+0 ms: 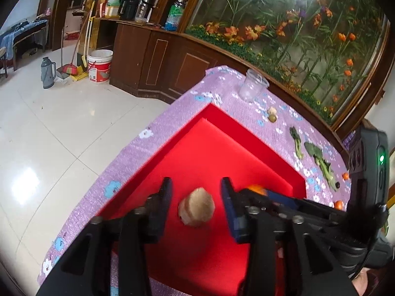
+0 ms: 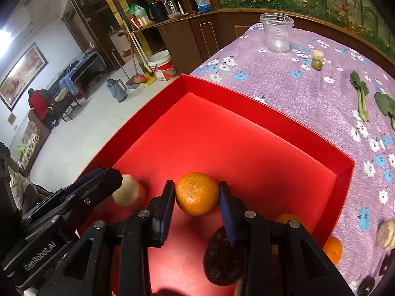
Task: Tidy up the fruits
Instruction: 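Drop the ball from the left tool into the box while the right drops mandarin, then move both open tools back toward the remaining items on the table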
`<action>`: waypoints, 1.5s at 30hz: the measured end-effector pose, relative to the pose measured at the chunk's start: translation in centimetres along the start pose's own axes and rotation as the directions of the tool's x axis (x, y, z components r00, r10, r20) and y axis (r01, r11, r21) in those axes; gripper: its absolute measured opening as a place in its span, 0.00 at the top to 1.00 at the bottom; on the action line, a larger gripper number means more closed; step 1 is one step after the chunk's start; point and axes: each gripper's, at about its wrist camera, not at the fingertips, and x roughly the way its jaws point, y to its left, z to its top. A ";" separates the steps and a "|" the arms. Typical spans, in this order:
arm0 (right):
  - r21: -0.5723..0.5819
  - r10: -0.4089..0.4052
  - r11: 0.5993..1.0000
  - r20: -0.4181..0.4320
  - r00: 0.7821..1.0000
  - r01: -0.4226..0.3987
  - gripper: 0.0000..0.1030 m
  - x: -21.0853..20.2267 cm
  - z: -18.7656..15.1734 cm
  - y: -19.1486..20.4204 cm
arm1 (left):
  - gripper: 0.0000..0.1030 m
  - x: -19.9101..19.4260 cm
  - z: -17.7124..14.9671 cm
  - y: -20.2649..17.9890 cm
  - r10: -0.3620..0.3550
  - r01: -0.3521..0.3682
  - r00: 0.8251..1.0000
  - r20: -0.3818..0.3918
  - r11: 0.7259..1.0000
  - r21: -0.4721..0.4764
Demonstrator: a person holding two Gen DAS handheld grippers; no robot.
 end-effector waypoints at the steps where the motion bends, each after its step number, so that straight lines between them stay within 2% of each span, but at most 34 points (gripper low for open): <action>1: -0.011 -0.011 1.000 0.013 1.000 0.012 0.52 -0.3 0.1 0.1 | 0.54 -0.3 0.2 0.1 -0.001 0.001 1.000 0.011 1.000 -0.007; 3: -0.026 -0.018 0.999 0.029 0.999 0.019 0.47 -0.9 0.2 0.3 | 0.53 -1.0 0.6 0.3 -0.002 0.003 1.000 0.027 1.000 -0.019; 7: -0.042 -0.022 0.999 0.057 0.998 0.024 0.47 -2.9 -0.3 0.0 | 0.48 -2.6 1.0 0.3 -0.004 0.006 0.999 0.053 0.999 -0.036; 13: -0.058 -0.049 0.997 0.105 0.993 0.056 0.47 -7.9 -3.0 -2.4 | 0.41 -5.1 0.9 -1.2 -0.009 0.009 0.996 0.084 1.000 -0.004; 18: 0.004 -0.133 0.991 0.136 0.982 0.133 0.47 -13.0 -5.4 -7.8 | 0.38 -6.3 0.3 -4.2 -0.043 0.039 0.995 0.085 0.998 0.048; 25: 0.129 -0.279 0.957 0.155 0.948 0.260 0.43 -19.0 -9.0 -16.7 | 0.35 -5.5 -1.8 -10.6 -0.096 0.089 0.995 0.035 0.983 0.163; 27: 0.178 -0.300 0.945 0.146 0.943 0.273 0.43 -19.5 -10.2 -19.2 | 0.35 -4.6 -2.7 -12.2 -0.108 0.105 0.994 0.004 0.975 0.196; 30: 0.271 -0.275 0.935 0.142 0.951 0.229 0.43 -19.7 -12.0 -21.9 | 0.35 -3.1 -4.4 -14.9 -0.127 0.138 0.990 -0.059 0.958 0.253; 34: 0.342 -0.220 0.926 0.143 0.965 0.160 0.43 -19.0 -13.7 -23.5 | 0.35 -1.7 -6.5 -17.8 -0.134 0.165 0.985 -0.113 0.925 0.343; 37: 0.350 -0.205 0.926 0.148 0.968 0.142 0.43 -18.1 -13.8 -23.6 | 0.35 -0.6 -7.7 -19.7 -0.150 0.199 0.977 -0.153 0.897 0.394; 41: 0.327 -0.240 0.928 0.148 0.960 0.181 0.43 -17.0 -12.9 -23.6 | 0.35 1.0 -8.5 -21.9 -0.186 0.258 0.961 -0.203 0.867 0.427; 44: 0.285 -0.301 0.925 0.140 0.943 0.253 0.45 -16.1 -12.3 -23.4 | 0.35 2.5 -8.5 -23.0 -0.207 0.289 0.951 -0.229 0.856 0.428; 45: 0.271 -0.321 0.922 0.137 0.937 0.276 0.48 -15.8 -12.1 -23.5 | 0.36 2.9 -8.5 -23.4 -0.204 0.289 0.952 -0.230 0.850 0.440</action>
